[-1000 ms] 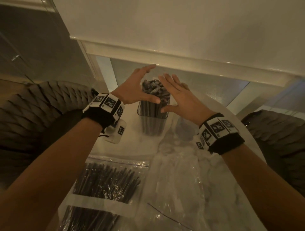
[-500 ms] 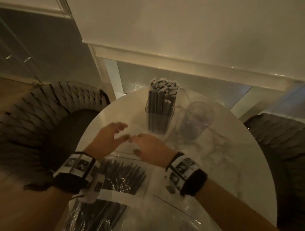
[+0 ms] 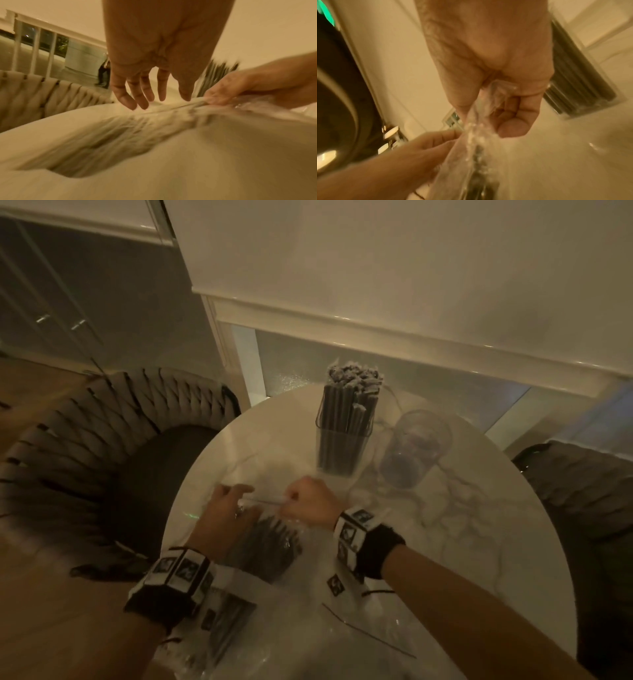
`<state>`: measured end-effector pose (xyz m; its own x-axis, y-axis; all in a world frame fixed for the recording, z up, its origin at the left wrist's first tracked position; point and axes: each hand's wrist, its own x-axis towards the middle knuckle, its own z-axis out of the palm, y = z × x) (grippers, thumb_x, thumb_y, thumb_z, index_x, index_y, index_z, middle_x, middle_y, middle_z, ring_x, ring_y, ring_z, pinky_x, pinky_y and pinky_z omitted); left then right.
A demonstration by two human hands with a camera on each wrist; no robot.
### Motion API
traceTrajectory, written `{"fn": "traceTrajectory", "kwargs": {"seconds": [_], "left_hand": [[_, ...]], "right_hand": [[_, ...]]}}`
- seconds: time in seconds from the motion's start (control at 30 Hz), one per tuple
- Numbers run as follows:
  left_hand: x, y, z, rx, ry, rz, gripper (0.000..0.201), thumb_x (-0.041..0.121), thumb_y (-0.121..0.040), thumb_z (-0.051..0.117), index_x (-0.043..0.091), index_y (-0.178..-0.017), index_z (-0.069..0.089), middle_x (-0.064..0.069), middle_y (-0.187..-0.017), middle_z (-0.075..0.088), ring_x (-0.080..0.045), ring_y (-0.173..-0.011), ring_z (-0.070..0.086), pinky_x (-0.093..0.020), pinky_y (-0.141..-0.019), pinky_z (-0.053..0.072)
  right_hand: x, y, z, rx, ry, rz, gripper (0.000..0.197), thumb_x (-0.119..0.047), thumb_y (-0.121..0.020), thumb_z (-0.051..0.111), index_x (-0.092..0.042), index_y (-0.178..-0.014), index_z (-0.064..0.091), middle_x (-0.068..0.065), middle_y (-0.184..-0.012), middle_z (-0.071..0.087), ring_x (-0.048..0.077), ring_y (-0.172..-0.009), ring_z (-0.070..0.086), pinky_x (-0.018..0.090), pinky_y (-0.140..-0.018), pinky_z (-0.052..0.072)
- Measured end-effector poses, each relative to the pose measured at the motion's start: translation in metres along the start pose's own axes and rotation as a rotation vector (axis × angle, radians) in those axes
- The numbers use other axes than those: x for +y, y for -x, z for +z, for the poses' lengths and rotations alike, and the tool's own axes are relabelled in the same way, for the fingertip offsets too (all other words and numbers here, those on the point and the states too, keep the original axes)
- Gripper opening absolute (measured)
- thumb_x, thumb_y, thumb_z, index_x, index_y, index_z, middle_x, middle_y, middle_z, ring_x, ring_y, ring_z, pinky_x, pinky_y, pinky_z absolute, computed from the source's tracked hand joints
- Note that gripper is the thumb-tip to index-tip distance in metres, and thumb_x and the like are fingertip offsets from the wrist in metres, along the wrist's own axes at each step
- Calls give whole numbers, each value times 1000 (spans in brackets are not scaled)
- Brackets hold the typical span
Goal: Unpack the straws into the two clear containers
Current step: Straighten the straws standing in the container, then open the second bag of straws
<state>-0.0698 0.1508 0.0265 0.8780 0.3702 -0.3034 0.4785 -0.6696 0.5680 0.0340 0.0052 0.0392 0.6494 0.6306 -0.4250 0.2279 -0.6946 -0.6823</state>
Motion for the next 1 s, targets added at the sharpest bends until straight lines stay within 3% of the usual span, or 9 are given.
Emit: {"fn": "traceTrajectory", "kwargs": {"seconds": [0.13,0.3,0.37,0.47,0.6,0.67,0.73,0.83,1.0], "left_hand": [[54,30,-21,44,152,131,56,47,-84,61,22,-131,45,-2,-114,51,-14,-94,58,-25,-78,50],[92,56,-45,46,281,286,74,41,-76,73,29,-139,34,19,-111,49,11,-88,55,-3,-66,41],[96,62,-50,103,261,346,80,39,-74,76,30,-141,34,16,-115,52,4,-92,58,-5,-71,43],[98,71,-58,9,525,289,70,36,-74,74,34,-136,40,10,-107,63,-3,-91,66,-18,-72,56],[97,74,-71,-49,910,95,52,54,-84,52,17,-119,59,-4,-103,73,-17,-94,71,-26,-71,57],[98,72,-73,-11,892,50,46,50,-88,53,11,-109,66,-5,-96,74,-17,-87,72,-24,-68,56],[97,70,-73,33,834,57,31,32,-92,58,5,-102,68,-7,-89,74,-20,-82,72,-22,-64,56],[93,73,-69,0,783,101,14,11,-90,61,2,-94,70,-5,-79,73,-15,-73,70,-20,-62,56],[98,86,-64,62,719,150,4,9,-83,68,7,-80,70,-1,-66,70,-6,-57,64,-16,-56,53]], "right_hand": [[-34,20,-41,47,-184,-45,15,-17,-79,70,-4,-86,68,2,-68,62,8,-54,57,12,-38,44],[-58,51,-72,125,-308,-154,14,-16,-82,69,-4,-89,71,6,-80,69,17,-76,65,30,-74,55],[-63,66,-80,148,-385,-180,13,-12,-84,67,-1,-90,71,12,-84,70,19,-76,65,32,-76,56],[-67,92,-86,240,-441,-248,11,-8,-85,65,0,-91,69,11,-80,69,14,-66,65,17,-58,54],[-66,129,-72,400,-68,-490,9,-20,-85,65,-14,-86,72,-6,-78,69,-3,-63,58,8,-64,48],[-63,146,-48,419,159,-637,9,-18,-87,62,-13,-84,69,-8,-79,62,-2,-64,53,13,-66,48],[-55,155,-21,439,323,-740,10,-15,-86,58,-11,-80,65,0,-78,62,13,-64,57,32,-59,52],[-43,161,0,355,303,-693,18,-25,-89,54,-12,-89,67,4,-86,63,19,-73,61,40,-63,53],[-41,171,-23,359,-152,-515,25,-32,-93,53,-16,-108,65,-4,-93,68,6,-80,64,19,-75,53]]}}
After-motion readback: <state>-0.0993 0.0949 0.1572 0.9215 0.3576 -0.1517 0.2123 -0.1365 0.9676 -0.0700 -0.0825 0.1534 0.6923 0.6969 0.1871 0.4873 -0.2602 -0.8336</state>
